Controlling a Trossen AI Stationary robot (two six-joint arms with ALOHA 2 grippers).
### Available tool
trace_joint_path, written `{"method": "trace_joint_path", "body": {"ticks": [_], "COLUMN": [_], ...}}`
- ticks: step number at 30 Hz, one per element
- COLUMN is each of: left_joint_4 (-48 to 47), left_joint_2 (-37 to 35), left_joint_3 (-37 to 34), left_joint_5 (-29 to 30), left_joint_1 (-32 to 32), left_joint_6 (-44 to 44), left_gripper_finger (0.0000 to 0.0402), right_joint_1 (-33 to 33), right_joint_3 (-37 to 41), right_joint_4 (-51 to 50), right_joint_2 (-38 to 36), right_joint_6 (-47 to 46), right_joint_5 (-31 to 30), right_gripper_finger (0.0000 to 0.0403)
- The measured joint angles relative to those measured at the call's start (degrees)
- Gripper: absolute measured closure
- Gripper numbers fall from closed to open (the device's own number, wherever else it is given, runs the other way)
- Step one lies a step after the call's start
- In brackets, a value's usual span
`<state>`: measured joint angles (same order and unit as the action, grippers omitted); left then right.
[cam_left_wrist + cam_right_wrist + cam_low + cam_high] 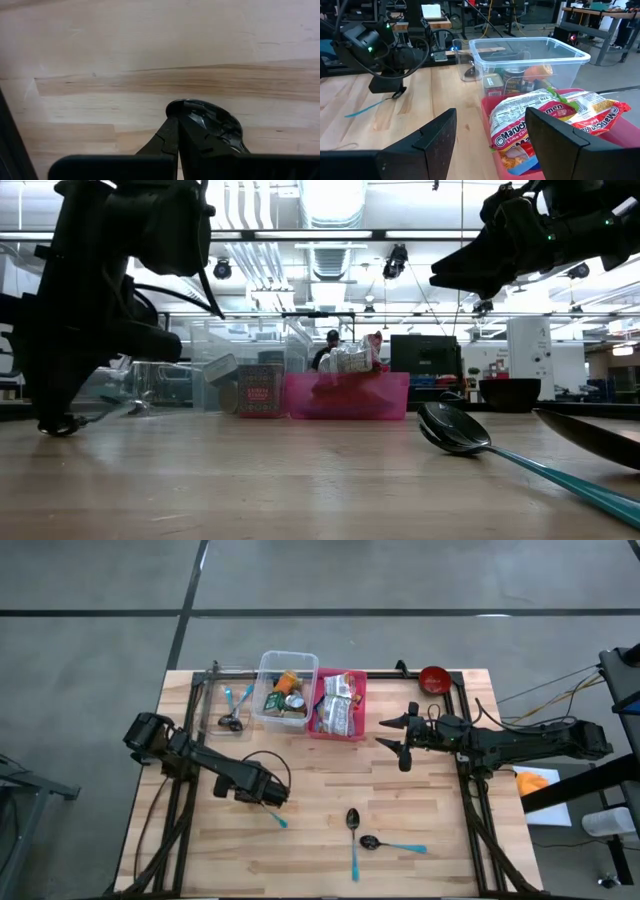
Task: Pick & Place Food Item
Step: Put the blue spoon into the left transparent bin
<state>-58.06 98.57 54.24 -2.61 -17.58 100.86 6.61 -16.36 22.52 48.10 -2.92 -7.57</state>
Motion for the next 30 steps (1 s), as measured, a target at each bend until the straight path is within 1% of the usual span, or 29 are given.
{"method": "trace_joint_path", "body": {"ticks": [19,25,28,30], "left_joint_4": [0.5,3.6,6.9,9.6], "left_joint_2": [-3.6,-4.0,-4.0,-4.0], "left_joint_3": [0.2,0.2,0.2,0.2], "left_joint_5": [-0.4,-0.4,0.0,0.1], "left_joint_1": [0.0,-0.1,-0.3,-0.8], "left_joint_6": [0.1,-0.5,-3.1,-6.8], "left_gripper_finger": [0.04,0.0399,0.0386,0.0367], "right_joint_1": [0.0,0.0,0.0,0.0], "right_joint_3": [0.0,0.0,0.0,0.0], "right_joint_4": [0.0,0.0,0.0,0.0], "right_joint_2": [0.0,0.0,0.0,0.0], "right_joint_6": [0.0,0.1,0.0,0.1], "right_joint_5": [0.0,0.0,0.0,0.0], "right_gripper_finger": [0.0168,0.0168,0.0168,0.0168]}}
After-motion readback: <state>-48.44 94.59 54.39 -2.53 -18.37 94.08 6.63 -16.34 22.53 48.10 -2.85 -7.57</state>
